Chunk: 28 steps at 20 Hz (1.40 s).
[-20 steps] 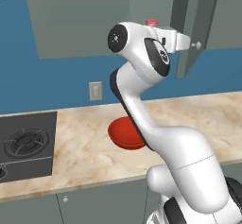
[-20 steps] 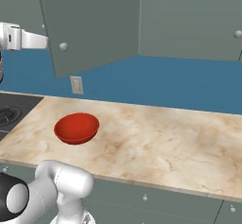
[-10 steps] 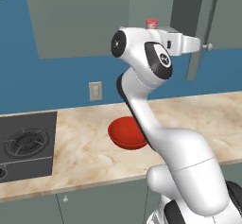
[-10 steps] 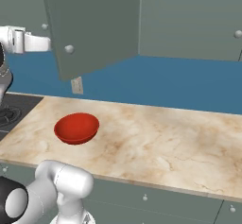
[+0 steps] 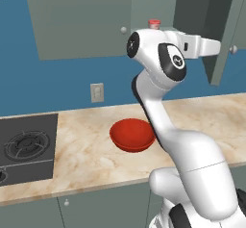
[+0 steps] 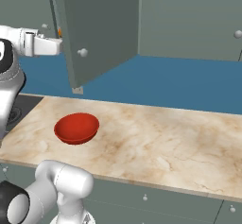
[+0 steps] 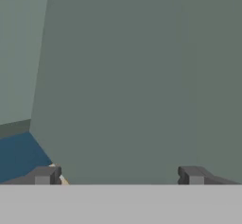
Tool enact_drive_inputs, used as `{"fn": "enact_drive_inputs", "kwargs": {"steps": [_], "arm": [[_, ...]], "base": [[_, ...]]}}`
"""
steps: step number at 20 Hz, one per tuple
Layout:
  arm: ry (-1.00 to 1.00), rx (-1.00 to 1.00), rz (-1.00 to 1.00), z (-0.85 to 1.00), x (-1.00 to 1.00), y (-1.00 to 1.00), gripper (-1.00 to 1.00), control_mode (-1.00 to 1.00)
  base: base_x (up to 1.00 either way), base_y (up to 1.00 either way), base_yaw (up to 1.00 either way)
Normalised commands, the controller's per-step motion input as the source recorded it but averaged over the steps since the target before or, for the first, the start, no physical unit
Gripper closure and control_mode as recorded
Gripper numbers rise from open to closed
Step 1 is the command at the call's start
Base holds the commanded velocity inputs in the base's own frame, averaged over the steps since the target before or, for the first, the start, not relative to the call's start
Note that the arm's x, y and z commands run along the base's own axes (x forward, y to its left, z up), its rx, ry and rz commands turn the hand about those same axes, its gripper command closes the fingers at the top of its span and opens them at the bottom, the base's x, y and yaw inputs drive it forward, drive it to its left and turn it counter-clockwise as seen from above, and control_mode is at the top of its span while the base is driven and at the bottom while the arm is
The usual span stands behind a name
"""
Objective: Open the cabinet. Pick the tangerine and banana from the cabinet and place them into the bowl. Then close the cabinet.
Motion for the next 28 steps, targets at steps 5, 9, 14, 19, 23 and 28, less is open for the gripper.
{"fn": "enact_drive_inputs", "kwargs": {"steps": [5,9,14,19,23,28], "arm": [[0.0,0.0,-0.03,0.0,-0.03,-0.47,-1.0,-1.0],[0.0,0.0,-0.03,0.0,-0.02,-0.46,-1.0,-1.0],[0.0,0.0,-0.01,0.0,0.0,-0.3,-1.0,-1.0],[0.0,0.0,0.0,-0.06,0.0,-0.13,-1.0,-1.0],[0.0,0.0,0.01,-0.11,0.06,-0.01,-1.0,-1.0],[-0.03,0.0,0.06,0.0,0.02,0.32,-1.0,-1.0]], "base": [[0.0,0.0,0.0],[0.0,0.0,0.0],[0.0,0.0,0.0],[0.0,0.0,0.0],[0.0,0.0,0.0],[0.0,0.0,0.0]]}}
